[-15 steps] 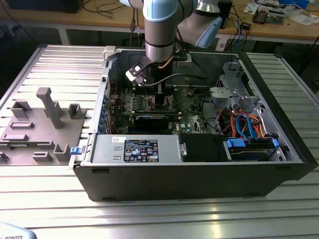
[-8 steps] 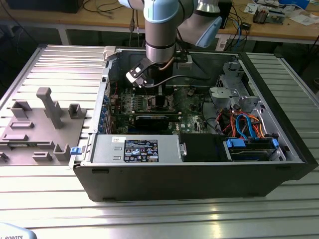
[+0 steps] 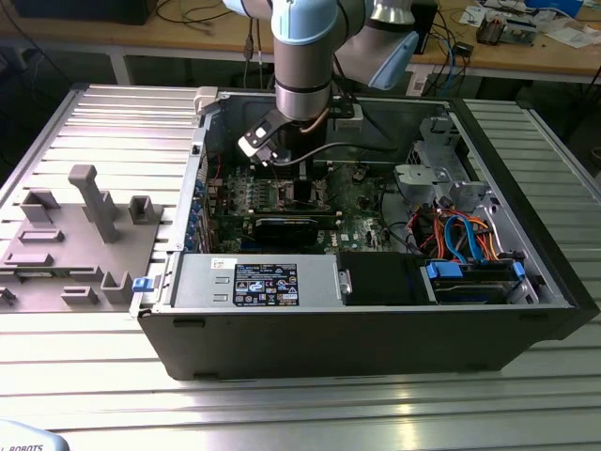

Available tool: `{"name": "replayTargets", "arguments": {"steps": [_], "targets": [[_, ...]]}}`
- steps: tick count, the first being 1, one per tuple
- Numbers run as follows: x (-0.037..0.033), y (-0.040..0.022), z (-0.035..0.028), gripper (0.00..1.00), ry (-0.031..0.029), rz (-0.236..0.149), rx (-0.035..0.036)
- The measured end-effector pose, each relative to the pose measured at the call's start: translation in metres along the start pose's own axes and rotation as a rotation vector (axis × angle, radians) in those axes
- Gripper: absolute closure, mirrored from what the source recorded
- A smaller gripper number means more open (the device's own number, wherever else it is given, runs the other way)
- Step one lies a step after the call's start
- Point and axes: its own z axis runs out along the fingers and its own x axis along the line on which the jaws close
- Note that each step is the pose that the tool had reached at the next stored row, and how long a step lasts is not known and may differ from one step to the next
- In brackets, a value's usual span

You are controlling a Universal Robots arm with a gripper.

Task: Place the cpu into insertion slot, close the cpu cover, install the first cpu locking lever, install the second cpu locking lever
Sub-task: 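Place the cpu into insertion slot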

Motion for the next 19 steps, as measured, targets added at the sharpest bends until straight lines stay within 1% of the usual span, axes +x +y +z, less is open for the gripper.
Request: {"name": "replayTargets", "arguments": {"steps": [9, 15, 19], "targets": [[0.0003, 0.0000, -0.0004, 0.38, -0.0013, -0.001, 0.0007], [0.0027, -0.0003, -0.0003, 0.38, 0.0009, -0.038, 0.0011], [0.0024, -0.0006, 0.0001, 0.38, 0.0022, -0.042, 0.0007]]}}
